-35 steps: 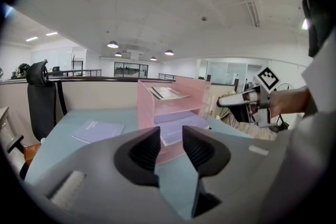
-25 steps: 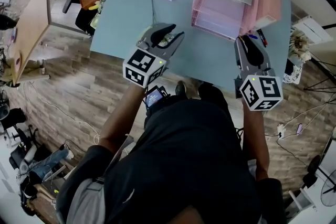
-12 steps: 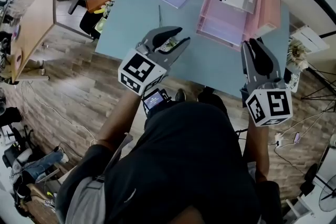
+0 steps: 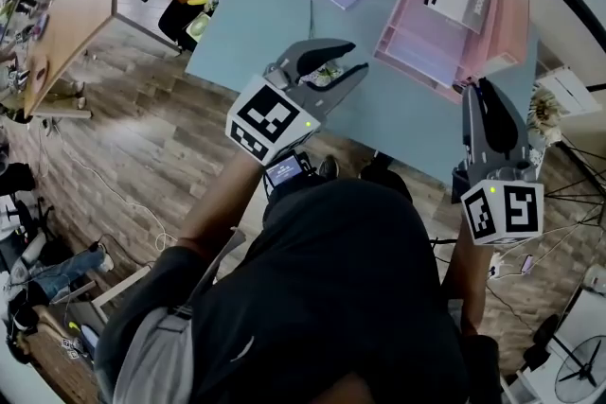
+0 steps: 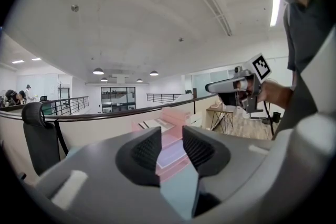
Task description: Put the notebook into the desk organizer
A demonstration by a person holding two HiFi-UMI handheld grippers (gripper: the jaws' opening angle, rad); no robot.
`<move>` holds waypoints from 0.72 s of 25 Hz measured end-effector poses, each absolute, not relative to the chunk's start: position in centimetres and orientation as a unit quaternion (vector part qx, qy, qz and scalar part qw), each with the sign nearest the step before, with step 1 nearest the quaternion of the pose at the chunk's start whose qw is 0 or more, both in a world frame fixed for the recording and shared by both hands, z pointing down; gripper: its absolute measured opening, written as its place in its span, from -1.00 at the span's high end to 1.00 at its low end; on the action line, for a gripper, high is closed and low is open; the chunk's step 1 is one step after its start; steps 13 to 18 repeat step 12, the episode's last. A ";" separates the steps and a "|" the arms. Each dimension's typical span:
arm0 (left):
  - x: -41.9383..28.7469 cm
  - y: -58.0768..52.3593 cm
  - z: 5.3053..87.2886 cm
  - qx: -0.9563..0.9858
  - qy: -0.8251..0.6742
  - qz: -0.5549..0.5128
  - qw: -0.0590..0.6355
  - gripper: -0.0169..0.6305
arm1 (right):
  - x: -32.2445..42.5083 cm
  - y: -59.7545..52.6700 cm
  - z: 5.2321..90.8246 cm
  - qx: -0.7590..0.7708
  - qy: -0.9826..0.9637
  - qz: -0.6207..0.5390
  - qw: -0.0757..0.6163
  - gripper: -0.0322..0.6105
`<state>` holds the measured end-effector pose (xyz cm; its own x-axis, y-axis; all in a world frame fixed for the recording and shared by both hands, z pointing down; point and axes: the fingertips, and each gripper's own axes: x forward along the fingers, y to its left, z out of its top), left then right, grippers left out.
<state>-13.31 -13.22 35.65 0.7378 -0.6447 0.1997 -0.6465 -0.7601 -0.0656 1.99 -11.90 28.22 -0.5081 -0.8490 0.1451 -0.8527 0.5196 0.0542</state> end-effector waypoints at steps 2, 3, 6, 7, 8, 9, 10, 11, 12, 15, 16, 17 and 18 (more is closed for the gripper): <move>-13.4 -13.1 35.8 0.932 -0.347 0.105 0.006 0.40 | 2.0 -11.8 28.3 0.490 -0.868 0.010 0.076 0.67; -13.5 -13.1 35.8 0.932 -0.347 0.105 0.007 0.40 | 1.9 -11.8 28.4 0.490 -0.868 0.010 0.076 0.67; -13.6 -12.8 36.0 0.932 -0.348 0.105 0.008 0.40 | 1.8 -11.6 28.6 0.490 -0.868 0.013 0.080 0.67; -13.6 -12.8 36.1 0.932 -0.347 0.106 0.008 0.40 | 1.7 -11.5 28.6 0.490 -0.868 0.013 0.081 0.67; -13.6 -12.7 36.1 0.932 -0.347 0.106 0.008 0.40 | 1.8 -11.4 28.7 0.490 -0.868 0.014 0.081 0.67; -13.6 -12.6 36.1 0.932 -0.347 0.106 0.009 0.40 | 1.8 -11.4 28.7 0.491 -0.867 0.015 0.081 0.67; -13.6 -12.5 36.1 0.932 -0.347 0.106 0.009 0.40 | 1.8 -11.3 28.8 0.491 -0.867 0.016 0.082 0.67; -13.6 -12.4 36.1 0.932 -0.346 0.106 0.009 0.40 | 1.8 -11.2 28.8 0.491 -0.867 0.017 0.082 0.67; -13.6 -12.4 36.1 0.932 -0.346 0.106 0.010 0.40 | 1.7 -11.2 28.9 0.491 -0.867 0.018 0.083 0.67; -13.6 -12.4 36.1 0.932 -0.346 0.106 0.010 0.40 | 1.7 -11.2 28.9 0.491 -0.867 0.018 0.083 0.67; -13.6 -12.4 36.1 0.932 -0.346 0.106 0.010 0.40 | 1.7 -11.2 28.9 0.491 -0.867 0.018 0.083 0.67; -13.6 -12.4 36.1 0.932 -0.346 0.106 0.010 0.40 | 1.7 -11.2 28.9 0.491 -0.867 0.018 0.083 0.67; -13.6 -12.4 36.1 0.932 -0.346 0.106 0.010 0.40 | 1.7 -11.2 28.9 0.491 -0.867 0.018 0.083 0.67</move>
